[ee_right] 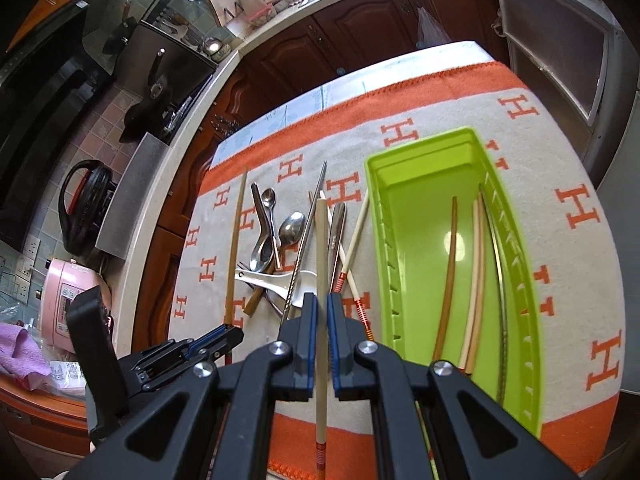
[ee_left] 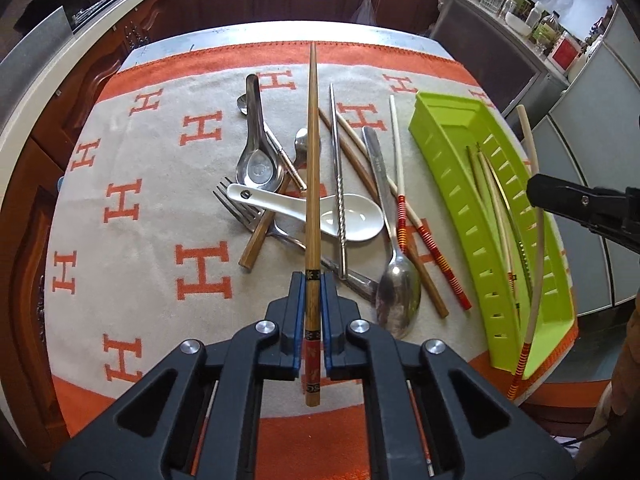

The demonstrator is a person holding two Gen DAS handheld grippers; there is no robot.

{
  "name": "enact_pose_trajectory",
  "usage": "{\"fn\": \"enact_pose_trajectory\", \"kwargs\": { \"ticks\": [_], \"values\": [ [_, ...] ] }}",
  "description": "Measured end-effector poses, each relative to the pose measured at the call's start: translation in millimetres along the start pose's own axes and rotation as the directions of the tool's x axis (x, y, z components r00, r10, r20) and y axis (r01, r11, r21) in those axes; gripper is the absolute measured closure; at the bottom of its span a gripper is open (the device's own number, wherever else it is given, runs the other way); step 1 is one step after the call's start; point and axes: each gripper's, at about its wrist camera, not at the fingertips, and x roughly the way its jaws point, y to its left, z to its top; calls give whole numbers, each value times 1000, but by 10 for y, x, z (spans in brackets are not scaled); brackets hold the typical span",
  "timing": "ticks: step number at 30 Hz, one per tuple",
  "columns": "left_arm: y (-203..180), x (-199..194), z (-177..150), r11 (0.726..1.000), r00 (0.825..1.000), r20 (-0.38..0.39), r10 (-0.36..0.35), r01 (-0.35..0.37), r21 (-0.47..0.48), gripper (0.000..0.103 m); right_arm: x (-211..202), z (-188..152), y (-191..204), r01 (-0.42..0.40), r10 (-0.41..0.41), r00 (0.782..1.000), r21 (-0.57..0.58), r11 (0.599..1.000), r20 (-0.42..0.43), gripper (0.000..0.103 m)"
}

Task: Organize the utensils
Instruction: 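Carry both chopsticks over the green tray and open both grippers inside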

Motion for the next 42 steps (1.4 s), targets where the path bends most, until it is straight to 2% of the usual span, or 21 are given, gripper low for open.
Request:
{"fn": "enact_pose_trajectory", "kwargs": {
  "ticks": [7, 12, 18, 23, 27, 33, 36, 38, 40, 42],
  "values": [
    [-212, -407, 116, 995, 994, 55, -97, 97, 3, 98, -377, 118, -39, 58, -55, 996, -52, 997, 69, 98],
    [-522, -508, 269, 983, 981, 57, -184, 184, 11, 98, -514, 235, -90, 156, -145, 983, -93, 983, 113, 98],
    [-914, -398, 447, 963, 963, 24, -270, 269, 9, 98, -346, 376, -175, 304, -292, 951, -135, 943, 99, 98],
    [-1190, -65, 503, 946, 945, -47, -323, 321, -39, 98, -95, 426, -296, 348, -346, 937, -156, 924, 39, 98],
    [-1317, 218, 441, 941, 936, -109, -336, 330, -69, 98, 40, 470, -430, 324, -328, 945, -114, 939, -14, 97],
    [-1460, 409, 255, 954, 935, -190, -298, 298, -31, 97, 69, 440, -519, 333, -336, 942, -74, 940, -22, 95],
    [-1477, 387, 187, 957, 938, -197, -285, 288, -13, 96, 95, 405, -535, 335, -338, 941, -69, 940, -30, 95],
    [-1465, 331, 163, 960, 945, -179, -275, 279, -2, 91, 106, 372, -549, 333, -336, 941, -62, 941, -34, 95],
    [-1417, 254, 151, 967, 956, -151, -250, 253, 5, 78, 118, 330, -563, 328, -330, 943, -55, 943, -42, 95],
    [-1358, 169, 164, 975, 969, -117, -219, 221, 7, 74, 133, 291, -575, 324, -326, 944, -47, 945, -50, 95]
  ]
}}
